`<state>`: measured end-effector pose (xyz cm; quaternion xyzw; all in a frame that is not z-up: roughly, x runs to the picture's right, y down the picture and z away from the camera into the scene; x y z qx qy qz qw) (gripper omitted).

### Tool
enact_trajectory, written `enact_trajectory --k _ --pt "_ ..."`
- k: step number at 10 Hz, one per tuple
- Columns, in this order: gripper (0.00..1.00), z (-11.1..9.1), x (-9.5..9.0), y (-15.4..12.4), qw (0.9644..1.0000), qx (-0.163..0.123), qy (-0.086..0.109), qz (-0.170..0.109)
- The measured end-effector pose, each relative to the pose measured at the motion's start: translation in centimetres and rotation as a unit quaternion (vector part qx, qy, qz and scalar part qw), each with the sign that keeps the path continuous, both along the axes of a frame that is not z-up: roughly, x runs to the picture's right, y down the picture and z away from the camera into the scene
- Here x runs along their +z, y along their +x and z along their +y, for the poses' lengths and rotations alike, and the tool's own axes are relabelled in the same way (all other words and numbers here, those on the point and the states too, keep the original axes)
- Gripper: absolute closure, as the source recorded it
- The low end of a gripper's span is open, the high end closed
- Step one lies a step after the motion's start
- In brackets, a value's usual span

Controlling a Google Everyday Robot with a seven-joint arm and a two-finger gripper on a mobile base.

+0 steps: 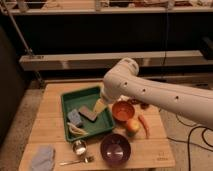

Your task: Wipe red bowl with eraser

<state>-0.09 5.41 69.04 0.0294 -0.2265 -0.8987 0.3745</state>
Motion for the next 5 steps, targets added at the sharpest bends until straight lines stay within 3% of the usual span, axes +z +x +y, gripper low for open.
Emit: enact_trajectory --k 5 --pt "0.20 0.00 0.39 -0.07 0.9998 -0.012 -0.003 -0.015"
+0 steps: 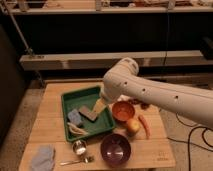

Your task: Wipe red bowl with eraser

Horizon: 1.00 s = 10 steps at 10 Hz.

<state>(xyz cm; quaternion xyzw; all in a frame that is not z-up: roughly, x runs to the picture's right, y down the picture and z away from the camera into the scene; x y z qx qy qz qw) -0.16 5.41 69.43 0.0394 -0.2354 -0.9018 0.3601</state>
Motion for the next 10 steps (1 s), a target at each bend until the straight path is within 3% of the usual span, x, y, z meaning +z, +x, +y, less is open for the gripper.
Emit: enact_trajectory --k 3,6,8,10 --pt "0.20 0.9 1.1 -4.0 0.9970 -0.053 -0.001 -0.056" --pt "0.20 2.7 3.1 -10.9 0.9885 -0.107 -0.004 -0.107" --pt "0.20 5.3 6.9 -14.1 0.9833 -0.136 -0.025 -0.119" --pt "0.20 6.9 10.6 -14.7 0.9827 -0.140 -0.043 -0.112"
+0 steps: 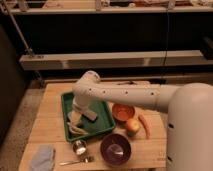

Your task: Wipe red bowl with eraser

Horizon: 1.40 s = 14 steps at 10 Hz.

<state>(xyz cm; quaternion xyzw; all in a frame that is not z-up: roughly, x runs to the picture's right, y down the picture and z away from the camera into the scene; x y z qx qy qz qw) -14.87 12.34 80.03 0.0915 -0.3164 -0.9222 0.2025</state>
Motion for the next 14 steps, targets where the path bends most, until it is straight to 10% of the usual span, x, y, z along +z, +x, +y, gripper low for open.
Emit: enact_trajectory --k 8,14 --pt "0.20 -2.9 4.6 5.0 0.9989 0.005 -0.010 0.045" --pt "0.20 -1.0 6.9 5.4 0.9981 -0.005 -0.009 0.061"
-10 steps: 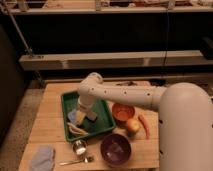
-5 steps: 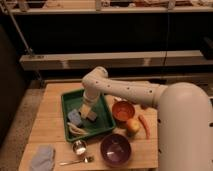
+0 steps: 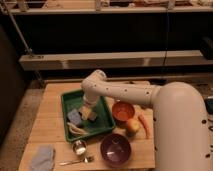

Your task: Wipe red bowl with eraser

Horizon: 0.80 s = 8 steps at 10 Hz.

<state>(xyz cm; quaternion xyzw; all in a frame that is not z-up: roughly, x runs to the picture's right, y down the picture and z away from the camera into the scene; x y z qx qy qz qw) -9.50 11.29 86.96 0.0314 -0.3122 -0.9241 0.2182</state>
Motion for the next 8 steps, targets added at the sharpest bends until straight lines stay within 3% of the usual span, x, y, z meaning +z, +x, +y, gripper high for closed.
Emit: enact_trajectory --k 6,8 --pt "0.20 2.4 1.4 -0.2 0.9998 -0.006 -0.022 0.000" --pt "0.30 3.0 1.6 -0.1 0.9995 -0.005 -0.030 0.000"
